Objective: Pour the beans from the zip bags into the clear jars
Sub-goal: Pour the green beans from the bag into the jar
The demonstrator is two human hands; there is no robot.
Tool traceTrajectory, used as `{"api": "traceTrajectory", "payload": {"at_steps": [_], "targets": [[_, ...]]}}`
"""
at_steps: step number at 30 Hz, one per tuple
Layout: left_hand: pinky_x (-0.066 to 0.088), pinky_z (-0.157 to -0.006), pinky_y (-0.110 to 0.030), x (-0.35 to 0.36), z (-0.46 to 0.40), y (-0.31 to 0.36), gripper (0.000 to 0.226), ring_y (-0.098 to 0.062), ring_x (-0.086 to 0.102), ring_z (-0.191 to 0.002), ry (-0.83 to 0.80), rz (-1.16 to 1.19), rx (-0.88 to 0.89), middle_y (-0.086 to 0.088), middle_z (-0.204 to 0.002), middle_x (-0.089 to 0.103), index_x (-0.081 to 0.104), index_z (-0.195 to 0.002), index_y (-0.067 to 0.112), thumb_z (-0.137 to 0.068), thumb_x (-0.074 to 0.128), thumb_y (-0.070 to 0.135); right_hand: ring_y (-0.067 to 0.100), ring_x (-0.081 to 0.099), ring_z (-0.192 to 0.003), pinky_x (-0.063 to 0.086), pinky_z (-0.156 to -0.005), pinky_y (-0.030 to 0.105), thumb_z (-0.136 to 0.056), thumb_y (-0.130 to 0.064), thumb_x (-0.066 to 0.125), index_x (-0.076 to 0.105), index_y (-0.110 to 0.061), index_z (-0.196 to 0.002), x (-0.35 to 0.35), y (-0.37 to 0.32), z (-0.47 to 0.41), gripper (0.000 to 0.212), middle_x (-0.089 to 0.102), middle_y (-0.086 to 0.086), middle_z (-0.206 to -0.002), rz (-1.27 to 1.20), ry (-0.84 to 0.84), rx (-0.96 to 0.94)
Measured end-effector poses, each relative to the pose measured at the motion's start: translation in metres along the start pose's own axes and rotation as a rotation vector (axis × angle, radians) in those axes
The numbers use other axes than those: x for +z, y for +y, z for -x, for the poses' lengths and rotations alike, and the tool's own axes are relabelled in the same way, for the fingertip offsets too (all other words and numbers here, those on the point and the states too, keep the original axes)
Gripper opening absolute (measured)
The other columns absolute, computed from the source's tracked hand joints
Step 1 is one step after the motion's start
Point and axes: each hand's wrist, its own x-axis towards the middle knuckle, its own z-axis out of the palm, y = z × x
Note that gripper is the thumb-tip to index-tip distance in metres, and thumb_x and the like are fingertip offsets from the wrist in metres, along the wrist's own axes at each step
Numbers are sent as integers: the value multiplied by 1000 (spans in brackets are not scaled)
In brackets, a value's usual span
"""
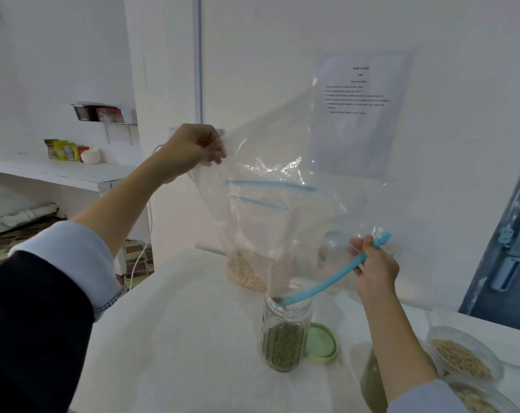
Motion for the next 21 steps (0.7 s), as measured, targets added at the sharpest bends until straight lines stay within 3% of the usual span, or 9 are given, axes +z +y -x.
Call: {"api": "traceTrajectory", "payload": {"at_steps": [14,21], "targets": [[52,-62,-17,-1,-16,13,24,-14,60,-68,-32,-38,-23,-11,-82,64,57,-71,12,-84,61,-8,9,59,-70,44,-72,24,-97,-17,54,58,-16,-78,0,-2,-7,19,65,-1,-81,-4,42,-38],[51,-61,-16,-2,-22,19,24,-13,60,-67,-81,-77,-35,-7,-80,64,58,-72,11,-84,59,-10,8,60,-72,45,-77,25,-96,-18,55,59,-17,-80,-2,0,-8,17,66,-1,-82,22,15,-36]]}}
